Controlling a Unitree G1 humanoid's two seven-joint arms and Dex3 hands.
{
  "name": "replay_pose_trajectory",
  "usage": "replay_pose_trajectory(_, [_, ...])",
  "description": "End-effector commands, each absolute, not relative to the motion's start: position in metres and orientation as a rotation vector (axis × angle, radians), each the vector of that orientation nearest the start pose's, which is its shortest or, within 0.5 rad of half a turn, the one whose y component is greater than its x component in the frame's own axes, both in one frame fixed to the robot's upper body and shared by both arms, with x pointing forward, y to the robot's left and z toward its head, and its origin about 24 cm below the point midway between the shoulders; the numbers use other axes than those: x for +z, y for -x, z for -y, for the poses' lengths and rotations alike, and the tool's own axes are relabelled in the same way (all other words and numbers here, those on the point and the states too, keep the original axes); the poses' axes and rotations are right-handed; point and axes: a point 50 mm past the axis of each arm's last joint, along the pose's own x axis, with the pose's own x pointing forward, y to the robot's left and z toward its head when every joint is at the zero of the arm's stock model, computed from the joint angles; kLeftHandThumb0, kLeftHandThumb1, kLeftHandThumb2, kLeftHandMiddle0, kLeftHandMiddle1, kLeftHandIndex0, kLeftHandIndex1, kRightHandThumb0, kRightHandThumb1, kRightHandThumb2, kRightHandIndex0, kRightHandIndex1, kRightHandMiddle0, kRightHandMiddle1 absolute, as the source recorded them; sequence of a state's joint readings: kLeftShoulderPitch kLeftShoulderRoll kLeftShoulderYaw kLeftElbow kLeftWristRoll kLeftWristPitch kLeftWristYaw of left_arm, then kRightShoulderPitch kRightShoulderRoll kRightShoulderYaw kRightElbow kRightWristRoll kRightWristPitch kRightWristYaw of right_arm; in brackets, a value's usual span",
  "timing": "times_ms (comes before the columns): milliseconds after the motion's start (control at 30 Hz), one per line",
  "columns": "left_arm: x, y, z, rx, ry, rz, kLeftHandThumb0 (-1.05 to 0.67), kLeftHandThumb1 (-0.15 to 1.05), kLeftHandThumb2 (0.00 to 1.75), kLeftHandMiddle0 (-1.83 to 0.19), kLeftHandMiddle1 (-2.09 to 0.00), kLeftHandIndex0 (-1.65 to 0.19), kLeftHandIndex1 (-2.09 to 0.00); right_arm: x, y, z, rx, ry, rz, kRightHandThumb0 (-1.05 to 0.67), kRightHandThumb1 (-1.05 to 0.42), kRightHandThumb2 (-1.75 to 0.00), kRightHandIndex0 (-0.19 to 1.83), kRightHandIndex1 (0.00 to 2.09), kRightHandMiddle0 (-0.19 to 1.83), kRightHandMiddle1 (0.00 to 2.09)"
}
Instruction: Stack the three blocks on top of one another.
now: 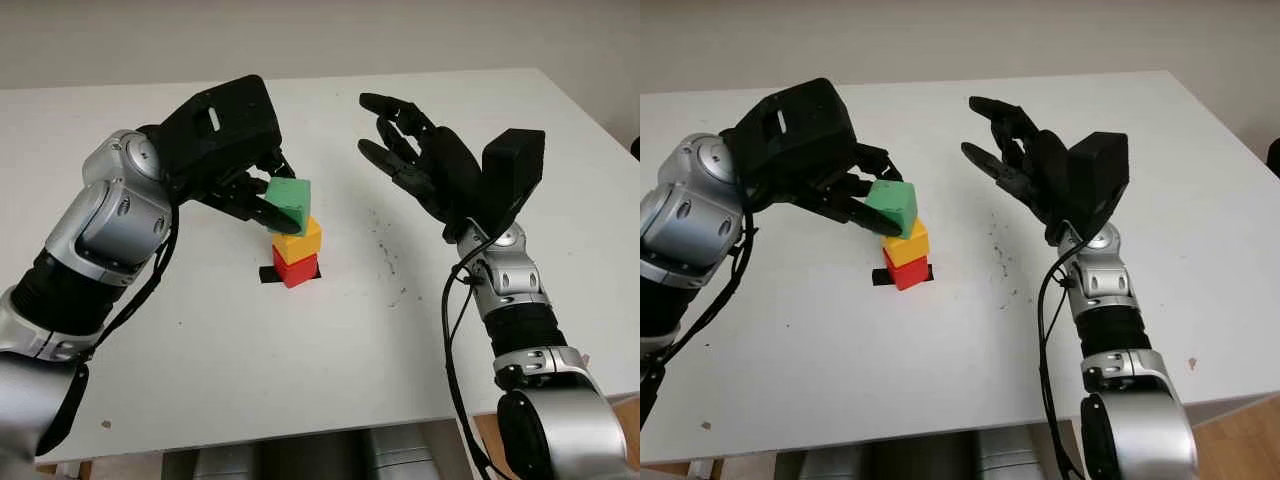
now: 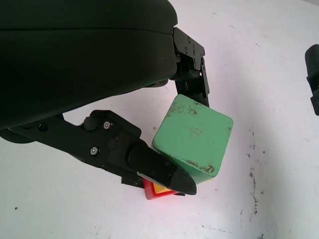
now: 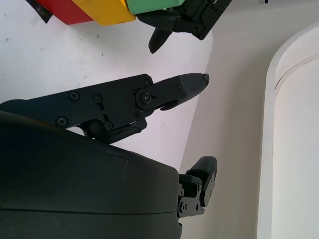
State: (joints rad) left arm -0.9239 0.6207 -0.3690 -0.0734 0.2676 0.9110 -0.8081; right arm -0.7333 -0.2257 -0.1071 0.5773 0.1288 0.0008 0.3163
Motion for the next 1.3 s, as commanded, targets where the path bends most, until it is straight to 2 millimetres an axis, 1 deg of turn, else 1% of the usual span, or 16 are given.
replay_pose_trajectory(0, [0.246,-0.34,-0.142,-0.528,-0.918,-0.241,-0.58,1.01,0.05,-0.02,-0.05,-0.1,-0.77,0.145,-0.378,0.165,0.298,0.06,0.157,-0.44,-1.03,-0.05,-0.04,0.04,-0.02,0.71])
replay_pose_trajectory(67, [0.245,-0.339,-0.142,-0.545,-0.903,-0.247,-0.61,1.0,0.05,0.07,-0.04,-0.06,-0.36,0.145,-0.378,0.164,0.298,0.061,0.161,-0.44,-1.03,-0.05,-0.03,0.05,-0.02,0.72])
replay_pose_trajectory(100, [0.245,-0.339,-0.142,-0.55,-0.896,-0.25,-0.61,1.0,0.05,0.11,-0.04,-0.04,-0.24,0.145,-0.377,0.164,0.299,0.062,0.162,-0.44,-1.03,-0.05,-0.03,0.05,-0.02,0.72])
replay_pose_trajectory(200, [0.245,-0.339,-0.142,-0.557,-0.88,-0.26,-0.62,0.99,0.05,0.18,-0.01,0.01,-0.11,0.145,-0.378,0.164,0.297,0.061,0.162,-0.44,-1.03,-0.05,-0.03,0.05,-0.02,0.73])
replay_pose_trajectory(467, [0.245,-0.338,-0.144,-0.565,-0.901,-0.254,-0.69,1.0,0.06,0.19,0.0,0.06,-0.06,0.145,-0.378,0.163,0.299,0.054,0.162,-0.44,-1.02,-0.05,-0.03,0.05,-0.04,0.74])
replay_pose_trajectory(567, [0.247,-0.338,-0.146,-0.581,-0.89,-0.256,-0.82,1.02,0.06,0.19,0.0,0.17,-0.01,0.145,-0.377,0.163,0.303,0.068,0.171,-0.44,-1.03,-0.06,-0.02,0.05,-0.05,0.75])
replay_pose_trajectory(633, [0.251,-0.335,-0.148,-0.584,-0.911,-0.241,-0.9,1.04,0.07,0.19,0.0,0.19,0.0,0.145,-0.377,0.163,0.301,0.069,0.167,-0.44,-1.03,-0.06,-0.02,0.06,-0.04,0.76])
replay_pose_trajectory(700, [0.254,-0.333,-0.148,-0.586,-0.924,-0.226,-0.95,1.04,0.11,0.19,0.0,0.19,0.0,0.145,-0.377,0.163,0.3,0.069,0.164,-0.44,-1.03,-0.06,-0.02,0.06,-0.05,0.76])
replay_pose_trajectory(867, [0.263,-0.324,-0.155,-0.585,-0.906,-0.199,-0.99,1.05,0.19,0.19,0.0,0.19,0.0,0.145,-0.377,0.164,0.307,0.073,0.173,-0.44,-1.03,-0.05,-0.02,0.06,-0.05,0.77])
replay_pose_trajectory(900, [0.265,-0.322,-0.156,-0.586,-0.903,-0.187,-0.99,1.05,0.22,0.19,0.0,0.19,0.0,0.145,-0.377,0.164,0.306,0.073,0.172,-0.44,-1.03,-0.05,-0.02,0.06,-0.05,0.77])
replay_pose_trajectory(967, [0.269,-0.316,-0.161,-0.571,-0.921,-0.142,-1.01,1.05,0.35,0.19,0.0,0.19,0.0,0.145,-0.377,0.164,0.305,0.075,0.17,-0.44,-1.03,-0.05,-0.02,0.06,-0.05,0.77])
replay_pose_trajectory(1033, [0.276,-0.309,-0.17,-0.533,-0.854,-0.075,-0.98,1.05,0.57,0.19,0.0,0.19,0.0,0.145,-0.377,0.164,0.308,0.077,0.166,-0.45,-1.04,-0.06,-0.04,0.05,-0.07,0.76])
replay_pose_trajectory(1067, [0.278,-0.307,-0.173,-0.521,-0.823,-0.047,-0.96,1.05,0.62,0.19,0.0,0.19,0.0,0.145,-0.377,0.164,0.309,0.078,0.165,-0.46,-1.04,-0.06,-0.04,0.04,-0.08,0.75])
replay_pose_trajectory(1133, [0.28,-0.305,-0.181,-0.455,-0.747,0.038,-0.92,1.05,0.66,0.19,0.0,0.19,0.0,0.145,-0.377,0.165,0.309,0.103,0.172,-0.49,-1.05,-0.08,-0.05,0.04,-0.1,0.72])
replay_pose_trajectory(1200, [0.28,-0.305,-0.189,-0.363,-0.666,0.093,-0.9,1.05,0.64,0.19,0.0,0.19,-0.01,0.145,-0.377,0.164,0.317,0.131,0.181,-0.55,-1.05,-0.12,-0.05,0.04,-0.11,0.68])
replay_pose_trajectory(1267, [0.277,-0.303,-0.197,-0.286,-0.604,0.125,-0.92,1.05,0.63,0.19,0.0,0.19,0.0,0.147,-0.377,0.164,0.34,0.127,0.185,-0.61,-1.05,-0.21,-0.11,0.03,-0.17,0.54])
